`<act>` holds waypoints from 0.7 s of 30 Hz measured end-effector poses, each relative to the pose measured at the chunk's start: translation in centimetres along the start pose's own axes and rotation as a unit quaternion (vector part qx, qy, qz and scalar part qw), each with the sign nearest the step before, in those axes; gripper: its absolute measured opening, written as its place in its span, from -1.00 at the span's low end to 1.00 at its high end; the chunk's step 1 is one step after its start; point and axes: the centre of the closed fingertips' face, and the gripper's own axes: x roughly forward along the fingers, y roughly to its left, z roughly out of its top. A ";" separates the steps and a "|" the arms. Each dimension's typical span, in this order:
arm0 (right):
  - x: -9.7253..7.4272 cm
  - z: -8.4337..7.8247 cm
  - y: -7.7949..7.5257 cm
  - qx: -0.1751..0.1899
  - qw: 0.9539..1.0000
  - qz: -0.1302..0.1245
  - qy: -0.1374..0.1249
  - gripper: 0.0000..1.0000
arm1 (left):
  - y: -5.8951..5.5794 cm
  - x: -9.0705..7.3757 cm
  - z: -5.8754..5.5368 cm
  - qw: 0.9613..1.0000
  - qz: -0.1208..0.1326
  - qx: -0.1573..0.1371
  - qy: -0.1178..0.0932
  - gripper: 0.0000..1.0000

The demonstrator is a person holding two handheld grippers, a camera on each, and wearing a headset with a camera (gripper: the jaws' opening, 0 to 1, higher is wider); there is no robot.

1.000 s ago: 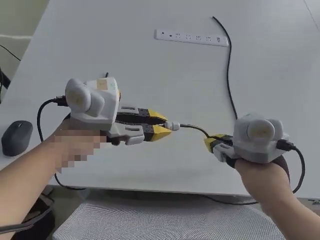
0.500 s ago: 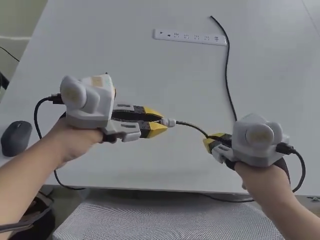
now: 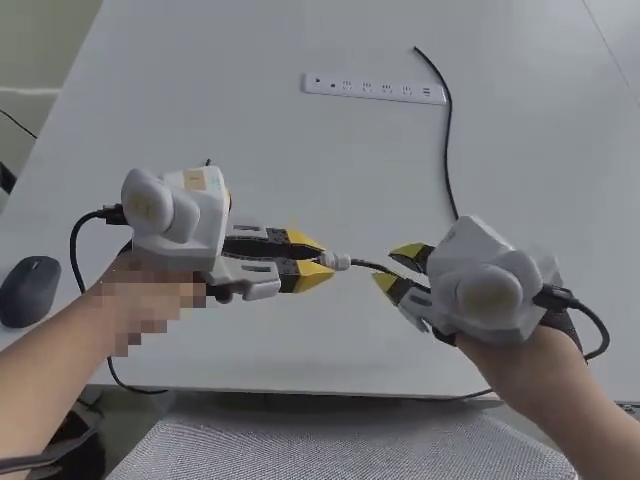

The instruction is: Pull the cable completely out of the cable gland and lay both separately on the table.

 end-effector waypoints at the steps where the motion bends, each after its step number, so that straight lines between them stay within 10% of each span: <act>1: 0.1 0.3 0.3 0.002 1.000 0.004 -0.004 -0.76 | -0.1 0.0 0.0 1.000 0.000 0.001 0.000 -0.71; 21: 0.4 0.4 1.3 -0.037 0.999 0.006 -0.003 -0.97 | -0.7 0.3 -0.4 1.000 0.007 0.010 0.009 -0.70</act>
